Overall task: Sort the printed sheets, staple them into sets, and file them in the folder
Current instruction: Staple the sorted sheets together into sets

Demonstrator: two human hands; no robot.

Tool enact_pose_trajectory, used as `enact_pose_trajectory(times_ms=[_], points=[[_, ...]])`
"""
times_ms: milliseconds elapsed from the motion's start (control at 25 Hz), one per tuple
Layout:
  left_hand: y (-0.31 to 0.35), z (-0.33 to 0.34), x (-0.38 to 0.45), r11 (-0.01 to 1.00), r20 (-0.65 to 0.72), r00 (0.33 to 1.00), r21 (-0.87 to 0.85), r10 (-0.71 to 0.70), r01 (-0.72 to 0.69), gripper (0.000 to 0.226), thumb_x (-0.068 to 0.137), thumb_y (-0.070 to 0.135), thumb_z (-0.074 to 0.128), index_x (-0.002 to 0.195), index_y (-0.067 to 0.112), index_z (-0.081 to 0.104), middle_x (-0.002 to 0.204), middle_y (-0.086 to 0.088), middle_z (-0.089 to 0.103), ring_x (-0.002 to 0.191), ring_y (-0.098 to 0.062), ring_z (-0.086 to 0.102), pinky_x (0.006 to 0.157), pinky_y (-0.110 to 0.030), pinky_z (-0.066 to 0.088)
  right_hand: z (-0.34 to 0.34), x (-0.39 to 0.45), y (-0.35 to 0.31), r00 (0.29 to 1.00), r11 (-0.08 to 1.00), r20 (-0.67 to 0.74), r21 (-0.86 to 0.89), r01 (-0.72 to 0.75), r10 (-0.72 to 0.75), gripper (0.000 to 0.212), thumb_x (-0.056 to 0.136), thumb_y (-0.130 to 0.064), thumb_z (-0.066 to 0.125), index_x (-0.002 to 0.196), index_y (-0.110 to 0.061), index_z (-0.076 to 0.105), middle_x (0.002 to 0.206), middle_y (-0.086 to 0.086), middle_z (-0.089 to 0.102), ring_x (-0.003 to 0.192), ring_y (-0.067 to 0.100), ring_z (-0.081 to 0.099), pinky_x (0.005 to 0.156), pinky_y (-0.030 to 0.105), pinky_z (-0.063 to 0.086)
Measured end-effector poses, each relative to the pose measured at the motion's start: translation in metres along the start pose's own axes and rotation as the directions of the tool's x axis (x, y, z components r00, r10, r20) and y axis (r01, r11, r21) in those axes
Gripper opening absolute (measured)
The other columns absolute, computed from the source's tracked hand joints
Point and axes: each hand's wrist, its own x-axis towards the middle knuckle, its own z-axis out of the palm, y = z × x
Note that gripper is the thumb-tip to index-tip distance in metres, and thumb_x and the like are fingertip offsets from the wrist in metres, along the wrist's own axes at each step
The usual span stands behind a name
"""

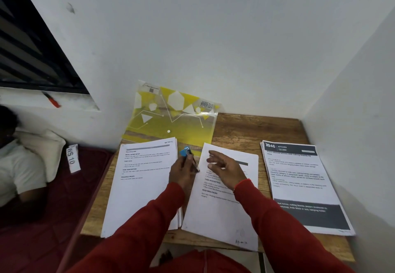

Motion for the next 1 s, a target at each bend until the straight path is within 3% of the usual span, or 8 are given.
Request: enact_pose_trajectory(times_ms=[160,320,480,680,800,920,1000], points=[[0.008,-0.012,0.030,0.881,-0.028,0.996,0.470,0.079,-0.057,0.032,0.096,0.037,0.054,0.082,0.009,0.060,0.077,-0.006,0.063,0.085,-0.031,0.061,0.071,-0.029,0.039,-0.015,-0.016,0.024,0.963,0.978,-0.269,-0.193,-0.072,0.018,0.038,0.086,-0.007,0.068,0.122,-0.015,0.062,0.102,-0.002,0.061,0.086,0.016,0.057,0.087,0.030,0.048],[0.017,-0.002,0.055,0.721,0.038,0.987,0.678,0.157,-0.141,0.032,0.088,0.031,0.065,0.107,0.006,0.064,0.103,-0.017,0.063,0.099,-0.033,0.060,0.082,-0.035,0.046,-0.019,-0.034,0.052,0.916,0.945,-0.401,-0.302,-0.130,-0.002,0.039,0.080,-0.004,0.070,0.117,-0.011,0.065,0.106,0.008,0.057,0.103,0.030,0.056,0.095,0.044,0.046],[0.016,0.010,0.063,0.646,0.074,0.979,0.742,0.188,-0.180,0.036,0.087,0.027,0.065,0.115,0.007,0.052,0.114,-0.020,0.056,0.104,-0.037,0.056,0.086,-0.041,0.048,-0.026,-0.049,0.063,0.899,0.830,-0.412,-0.443,-0.339,0.148,0.054,0.083,-0.025,0.069,0.133,-0.014,0.054,0.130,0.016,0.047,0.121,0.034,0.046,0.103,0.040,0.039],[0.010,0.015,0.056,0.559,0.075,0.976,0.809,0.206,-0.180,0.052,0.085,0.039,0.065,0.125,0.018,0.040,0.124,-0.014,0.042,0.108,-0.035,0.051,0.085,-0.047,0.050,-0.027,-0.053,0.067,0.913,0.775,-0.358,-0.513,-0.370,0.198,0.062,0.085,-0.034,0.066,0.140,-0.013,0.046,0.140,0.014,0.039,0.126,0.033,0.042,0.106,0.037,0.035],[0.009,0.018,0.039,0.507,0.102,0.957,0.830,0.272,-0.233,0.040,0.091,0.046,0.053,0.123,0.022,0.047,0.124,-0.009,0.042,0.110,-0.030,0.050,0.086,-0.047,0.051,-0.025,-0.053,0.070,0.904,0.764,-0.391,-0.526,-0.372,0.171,0.064,0.083,-0.037,0.065,0.139,-0.011,0.046,0.139,0.016,0.040,0.125,0.035,0.042,0.107,0.039,0.031],[-0.008,0.018,0.018,0.486,0.197,0.970,0.840,0.143,-0.242,0.039,0.094,0.054,0.045,0.111,0.021,0.057,0.113,-0.005,0.055,0.105,-0.027,0.059,0.086,-0.045,0.053,-0.024,-0.052,0.071,0.885,0.731,-0.425,-0.540,-0.418,0.192,0.073,0.082,-0.045,0.060,0.144,-0.012,0.038,0.145,0.015,0.032,0.130,0.035,0.034,0.109,0.041,0.029],[-0.018,0.019,0.009,0.520,0.175,0.981,0.832,0.081,-0.192,0.045,0.091,0.057,0.049,0.115,0.020,0.055,0.115,-0.006,0.056,0.108,-0.027,0.058,0.090,-0.045,0.051,-0.025,-0.049,0.070,0.878,0.718,-0.421,-0.536,-0.444,0.228,0.074,0.085,-0.044,0.061,0.147,-0.015,0.033,0.148,0.014,0.029,0.133,0.035,0.031,0.111,0.041,0.027]])
